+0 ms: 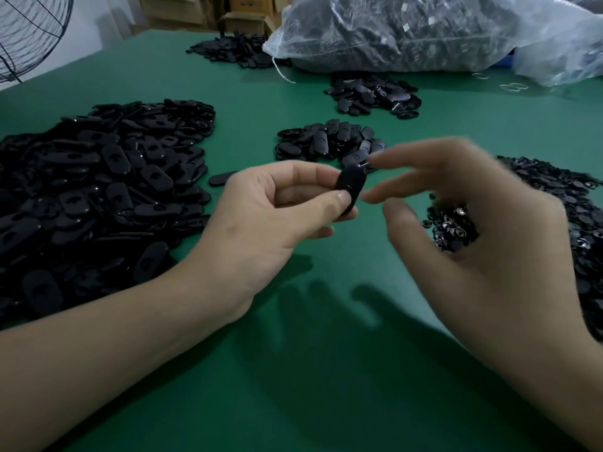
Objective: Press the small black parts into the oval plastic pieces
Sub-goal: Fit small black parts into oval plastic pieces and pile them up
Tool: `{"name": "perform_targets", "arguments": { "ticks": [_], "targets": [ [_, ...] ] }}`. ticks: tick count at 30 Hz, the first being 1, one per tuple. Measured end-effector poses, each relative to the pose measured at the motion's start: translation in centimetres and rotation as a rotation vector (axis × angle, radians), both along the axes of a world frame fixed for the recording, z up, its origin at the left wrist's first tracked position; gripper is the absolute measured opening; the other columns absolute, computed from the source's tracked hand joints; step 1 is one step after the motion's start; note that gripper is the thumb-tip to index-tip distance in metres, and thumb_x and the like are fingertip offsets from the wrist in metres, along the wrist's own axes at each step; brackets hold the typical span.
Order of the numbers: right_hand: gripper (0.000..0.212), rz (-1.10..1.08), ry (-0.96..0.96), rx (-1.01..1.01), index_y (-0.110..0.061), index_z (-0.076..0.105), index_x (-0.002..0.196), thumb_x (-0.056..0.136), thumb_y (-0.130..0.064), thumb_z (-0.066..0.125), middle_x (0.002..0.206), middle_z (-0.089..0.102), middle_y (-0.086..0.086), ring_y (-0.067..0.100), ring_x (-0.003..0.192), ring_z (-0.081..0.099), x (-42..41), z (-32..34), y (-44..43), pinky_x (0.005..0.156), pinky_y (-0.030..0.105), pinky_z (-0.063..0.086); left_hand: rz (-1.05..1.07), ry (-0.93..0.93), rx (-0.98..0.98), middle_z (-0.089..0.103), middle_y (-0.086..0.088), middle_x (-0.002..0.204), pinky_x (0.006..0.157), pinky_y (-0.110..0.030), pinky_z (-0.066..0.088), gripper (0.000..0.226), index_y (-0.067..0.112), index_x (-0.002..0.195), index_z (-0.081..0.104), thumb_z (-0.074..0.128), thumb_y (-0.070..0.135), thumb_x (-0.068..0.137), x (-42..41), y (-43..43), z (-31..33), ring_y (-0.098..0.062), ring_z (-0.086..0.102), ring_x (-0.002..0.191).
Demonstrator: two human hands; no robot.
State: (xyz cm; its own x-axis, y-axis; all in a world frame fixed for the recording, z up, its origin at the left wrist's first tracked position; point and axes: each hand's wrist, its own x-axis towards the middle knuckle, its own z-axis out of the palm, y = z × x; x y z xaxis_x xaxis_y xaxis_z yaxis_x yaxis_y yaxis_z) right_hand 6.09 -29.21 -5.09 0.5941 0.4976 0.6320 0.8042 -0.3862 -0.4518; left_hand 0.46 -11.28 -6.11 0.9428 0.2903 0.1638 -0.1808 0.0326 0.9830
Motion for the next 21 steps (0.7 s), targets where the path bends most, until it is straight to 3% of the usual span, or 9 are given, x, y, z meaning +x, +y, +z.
{"name": "perform_targets", "arguments": {
  "ticks": [3,5,7,12,21],
  "targets": [
    [0.021,0.092,0.495,0.319,-0.028,0.062,0.107,0.089,-0.020,0.068,0.081,0.071,-0.002,0.012,0.071,0.066,0.0,-0.1,0.2,0.060,0.028,0.048,0.027,-0.120,0.112,0.080,-0.006,0.087,0.077,-0.021,0.059,0.016,0.013,0.093,0.074,0.077,0.000,0.086,-0.1,-0.2,0.0,-0.019,0.078,0.085],
    [0.014,0.182,0.815,0.395,-0.020,0.063,0.103,0.092,-0.015,0.070,0.071,0.067,0.003,0.015,0.058,0.058,-0.1,-0.6,0.7,0.052,0.026,0.044,0.028,-0.187,0.199,0.080,-0.003,0.087,0.077,-0.018,0.057,0.018,0.015,0.093,0.074,0.078,-0.001,0.085,-0.2,-0.4,-0.1,-0.017,0.077,0.082],
    [0.007,0.261,0.995,0.427,-0.016,0.065,0.097,0.092,-0.012,0.068,0.068,0.064,0.006,0.016,0.053,0.051,-0.1,-0.9,1.0,0.049,0.024,0.041,0.047,-0.239,0.304,0.079,0.002,0.087,0.076,-0.018,0.058,0.019,0.017,0.093,0.073,0.078,0.001,0.085,-0.4,-0.6,-0.1,-0.012,0.077,0.079],
    [0.007,0.427,1.167,0.526,-0.020,0.071,0.087,0.081,-0.015,0.070,0.076,0.068,0.011,0.015,0.055,0.051,-0.1,-0.6,1.0,0.050,0.022,0.044,0.086,-0.321,0.438,0.078,0.004,0.083,0.076,-0.018,0.058,0.020,0.015,0.094,0.070,0.076,-0.002,0.086,-0.5,-0.7,-0.1,-0.007,0.077,0.075],
    [0.010,0.502,1.233,0.561,-0.020,0.068,0.085,0.077,-0.018,0.073,0.079,0.069,0.009,0.013,0.059,0.050,0.0,-0.7,0.9,0.055,0.020,0.044,0.129,-0.379,0.561,0.078,0.011,0.085,0.083,-0.021,0.059,0.030,0.024,0.104,0.074,0.074,-0.001,0.087,-0.6,-0.8,0.0,-0.005,0.076,0.081]
  ]
}}
